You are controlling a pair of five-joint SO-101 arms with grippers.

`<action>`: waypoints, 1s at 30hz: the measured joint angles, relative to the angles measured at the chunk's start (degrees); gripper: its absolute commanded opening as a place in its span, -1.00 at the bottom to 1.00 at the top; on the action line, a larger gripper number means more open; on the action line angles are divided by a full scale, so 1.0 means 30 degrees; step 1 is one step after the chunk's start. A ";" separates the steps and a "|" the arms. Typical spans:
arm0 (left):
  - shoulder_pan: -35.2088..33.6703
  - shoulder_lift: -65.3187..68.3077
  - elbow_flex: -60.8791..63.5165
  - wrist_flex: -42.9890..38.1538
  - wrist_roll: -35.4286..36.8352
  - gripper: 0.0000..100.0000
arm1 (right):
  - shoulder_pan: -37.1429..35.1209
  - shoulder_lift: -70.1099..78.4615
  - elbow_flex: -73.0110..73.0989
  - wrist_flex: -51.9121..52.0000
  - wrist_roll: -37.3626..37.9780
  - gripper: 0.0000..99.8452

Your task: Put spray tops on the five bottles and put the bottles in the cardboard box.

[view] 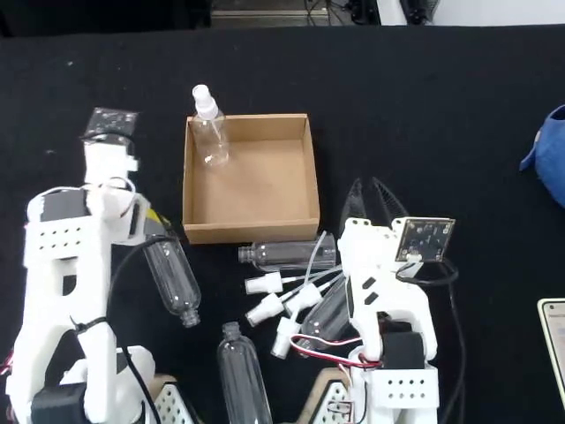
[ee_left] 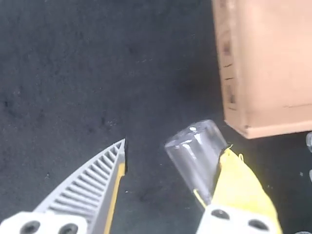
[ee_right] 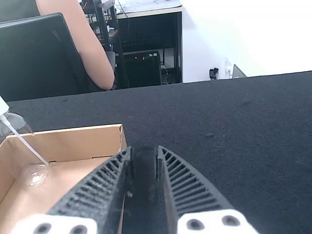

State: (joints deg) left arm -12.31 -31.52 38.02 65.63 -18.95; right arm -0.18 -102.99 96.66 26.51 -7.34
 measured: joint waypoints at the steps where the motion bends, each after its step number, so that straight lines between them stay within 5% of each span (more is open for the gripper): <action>1: 0.0234 0.0000 0.0000 0.0000 -0.0029 -0.66 | 0.0000 0.0000 0.0000 0.0000 0.0000 -0.87; 13: -0.1348 -0.0029 0.4278 -0.4894 -0.0264 -0.67 | 0.0000 0.0000 0.0000 0.0000 0.0000 -0.87; 18: -0.4308 -0.0440 0.4454 -0.4806 -0.2403 -0.67 | 0.0000 0.0000 0.0000 0.0000 0.0000 -0.87; 23: -0.7443 -0.0205 0.3223 -0.2256 -0.4337 -0.66 | 0.0000 0.0000 0.0000 0.0000 0.0000 -0.87; 30: -0.8205 -0.0205 -0.0996 0.2022 -0.6095 -0.67 | 0.0000 0.0000 0.0000 0.0000 0.0000 -0.87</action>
State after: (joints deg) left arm -36.92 -32.13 35.03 71.69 -37.23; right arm -0.18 -102.99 96.66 26.51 -7.34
